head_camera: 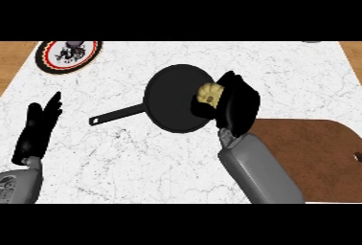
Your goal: Pick the squash from the cutting board and place it in the pan
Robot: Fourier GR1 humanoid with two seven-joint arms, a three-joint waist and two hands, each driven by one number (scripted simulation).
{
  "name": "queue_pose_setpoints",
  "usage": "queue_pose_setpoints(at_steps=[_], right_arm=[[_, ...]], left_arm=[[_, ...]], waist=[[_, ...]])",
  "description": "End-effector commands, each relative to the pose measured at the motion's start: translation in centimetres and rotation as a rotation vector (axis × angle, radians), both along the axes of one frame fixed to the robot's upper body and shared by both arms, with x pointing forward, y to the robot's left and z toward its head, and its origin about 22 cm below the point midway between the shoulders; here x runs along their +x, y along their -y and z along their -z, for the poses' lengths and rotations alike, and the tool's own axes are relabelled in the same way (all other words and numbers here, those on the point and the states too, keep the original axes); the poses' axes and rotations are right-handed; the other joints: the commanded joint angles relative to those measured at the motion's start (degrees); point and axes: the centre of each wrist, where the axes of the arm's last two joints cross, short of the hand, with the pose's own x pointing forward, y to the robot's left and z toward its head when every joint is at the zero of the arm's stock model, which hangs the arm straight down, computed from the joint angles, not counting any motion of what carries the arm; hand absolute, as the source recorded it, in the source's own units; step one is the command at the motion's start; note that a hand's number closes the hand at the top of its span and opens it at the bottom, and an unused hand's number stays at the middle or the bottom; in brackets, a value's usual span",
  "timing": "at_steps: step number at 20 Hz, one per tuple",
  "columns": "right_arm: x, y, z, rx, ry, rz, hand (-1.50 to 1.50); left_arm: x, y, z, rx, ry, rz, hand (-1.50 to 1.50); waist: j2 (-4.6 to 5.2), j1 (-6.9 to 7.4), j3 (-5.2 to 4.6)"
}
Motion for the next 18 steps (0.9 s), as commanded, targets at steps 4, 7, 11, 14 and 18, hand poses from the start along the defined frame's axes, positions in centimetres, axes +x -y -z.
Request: queue_pose_setpoints(at_steps=[4, 7, 11, 14, 18], right_arm=[[4.4, 0.7, 3.2, 0.192, -0.017, 0.125, 1.5], [4.8, 1.0, 5.5, 0.221, -0.022, 0.127, 1.5], [5.9, 1.4, 5.2, 0.357, 0.026, 0.13, -1.5], [6.6, 1.7, 5.5, 0.4, 0.013, 0.136, -1.5], [7.3, 2.2, 6.0, 0.422, 0.064, 0.139, -1.5]], left_arm=[[0.3, 1.3, 0.0, 0.016, 0.009, 0.017, 0.0], [0.7, 0.7, -0.3, 0.009, -0.002, 0.037, 0.0], [1.6, 2.3, -0.2, -0.001, 0.017, 0.058, 0.0], [1.7, 2.8, -1.2, 0.011, 0.037, 0.089, 0.0], [1.5, 2.6, -0.7, -0.008, 0.028, 0.091, 0.0]], waist=[[0.24, 0.96, 0.03], [0.62, 2.21, 0.06], [1.34, 3.12, 0.15], [1.55, 4.83, 0.25], [1.44, 4.56, 0.19]])
